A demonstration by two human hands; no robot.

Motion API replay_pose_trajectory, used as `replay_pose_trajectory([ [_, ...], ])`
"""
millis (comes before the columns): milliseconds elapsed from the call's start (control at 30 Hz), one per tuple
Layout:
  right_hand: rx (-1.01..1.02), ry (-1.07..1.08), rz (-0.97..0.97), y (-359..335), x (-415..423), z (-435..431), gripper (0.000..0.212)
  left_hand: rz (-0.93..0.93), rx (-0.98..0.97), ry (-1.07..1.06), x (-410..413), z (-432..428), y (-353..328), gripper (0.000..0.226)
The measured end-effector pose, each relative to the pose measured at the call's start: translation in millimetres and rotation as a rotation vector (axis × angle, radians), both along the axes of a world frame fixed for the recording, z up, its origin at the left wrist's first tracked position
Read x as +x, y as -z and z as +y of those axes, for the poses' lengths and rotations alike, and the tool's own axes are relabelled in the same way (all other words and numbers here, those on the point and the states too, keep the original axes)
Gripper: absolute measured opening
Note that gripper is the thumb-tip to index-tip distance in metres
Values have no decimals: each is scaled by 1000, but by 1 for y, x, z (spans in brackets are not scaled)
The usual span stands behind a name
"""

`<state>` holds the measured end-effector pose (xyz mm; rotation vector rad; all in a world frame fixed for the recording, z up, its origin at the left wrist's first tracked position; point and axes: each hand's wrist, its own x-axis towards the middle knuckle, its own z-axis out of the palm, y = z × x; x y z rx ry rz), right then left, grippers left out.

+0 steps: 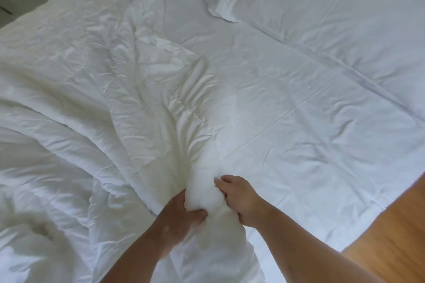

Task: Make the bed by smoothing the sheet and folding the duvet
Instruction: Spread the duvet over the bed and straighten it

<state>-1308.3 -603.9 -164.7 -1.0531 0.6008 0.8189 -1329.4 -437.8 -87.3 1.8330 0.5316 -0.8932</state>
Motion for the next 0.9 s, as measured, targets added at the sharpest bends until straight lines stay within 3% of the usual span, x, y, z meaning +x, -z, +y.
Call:
replay_pose_trajectory([
  [67,-65,66,-71,-4,0,-15,23,-131,127,58,-3,-13,4,41],
  [200,-203,-35,-192,-31,-3,-56,32,-241,191,97,-9,-33,6,46],
  [300,-378,90,-233,-68,0,-91,32,-283,159,124,-13,-42,4,74],
  [367,-682,134,-371,-112,-6,-123,32,-321,136,222,-15,-54,3,88],
  [467,-1253,126,-621,-161,-28,-150,26,-380,178,460,-12,-81,6,80],
  [567,-1561,-61,-562,-126,-35,-148,24,-315,178,653,-8,-108,11,68],
  [667,-1489,-382,-369,-41,-35,-164,11,-145,262,867,-4,-123,17,64],
  [733,-1222,-638,-319,-6,-41,-174,28,-122,316,919,3,-123,18,54],
  [800,-922,-758,-347,-5,-45,-183,38,-232,388,851,15,-121,20,37],
  [833,-872,-719,-376,-11,-45,-190,35,-321,431,784,23,-121,21,29],
  [900,-1003,-347,-391,-22,-32,-212,29,-493,504,662,46,-128,20,20],
])
